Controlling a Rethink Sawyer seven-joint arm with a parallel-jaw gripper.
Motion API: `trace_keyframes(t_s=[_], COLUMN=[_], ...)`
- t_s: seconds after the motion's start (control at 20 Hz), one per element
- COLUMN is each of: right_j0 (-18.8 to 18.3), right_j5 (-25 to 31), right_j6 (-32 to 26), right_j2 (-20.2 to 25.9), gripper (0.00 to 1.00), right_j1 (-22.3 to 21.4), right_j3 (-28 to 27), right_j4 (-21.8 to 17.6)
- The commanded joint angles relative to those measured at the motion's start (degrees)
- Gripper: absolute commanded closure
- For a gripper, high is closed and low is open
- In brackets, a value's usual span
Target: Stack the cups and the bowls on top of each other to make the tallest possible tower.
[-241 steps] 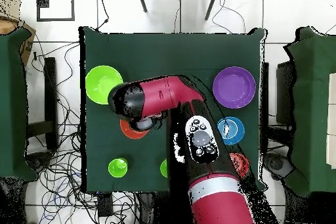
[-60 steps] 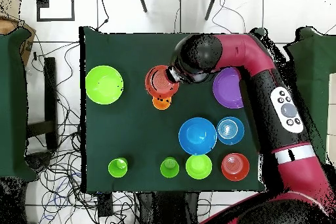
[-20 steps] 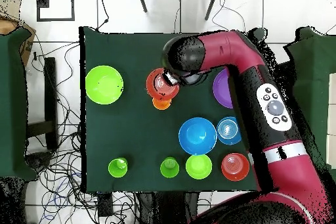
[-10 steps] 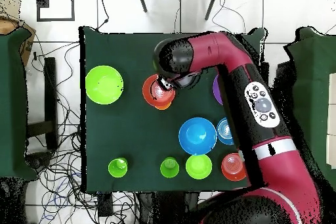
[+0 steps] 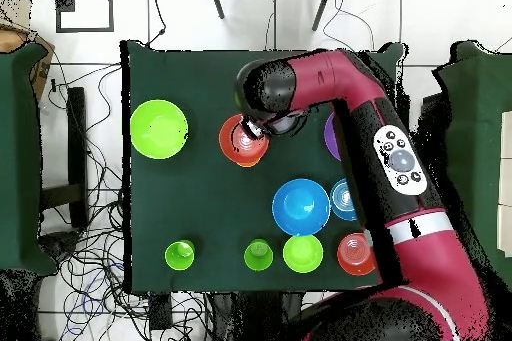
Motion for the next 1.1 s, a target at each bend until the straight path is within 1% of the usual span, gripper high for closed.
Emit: trace_keyframes(t_s=[0.05, 0.55, 1.1], right_j0=[0.51, 0.33, 0.36], right_j5=[4.44, 3.63, 2.3], right_j6=[-14.3, -14.08, -13.68], right_j2=[-3.94, -4.67, -4.85], gripper=[1.0, 1.0, 1.0], right_j1=[1.28, 1.76, 3.21], right_j3=[0.88, 1.53, 1.45], right_j4=[-3.21, -3.77, -4.04])
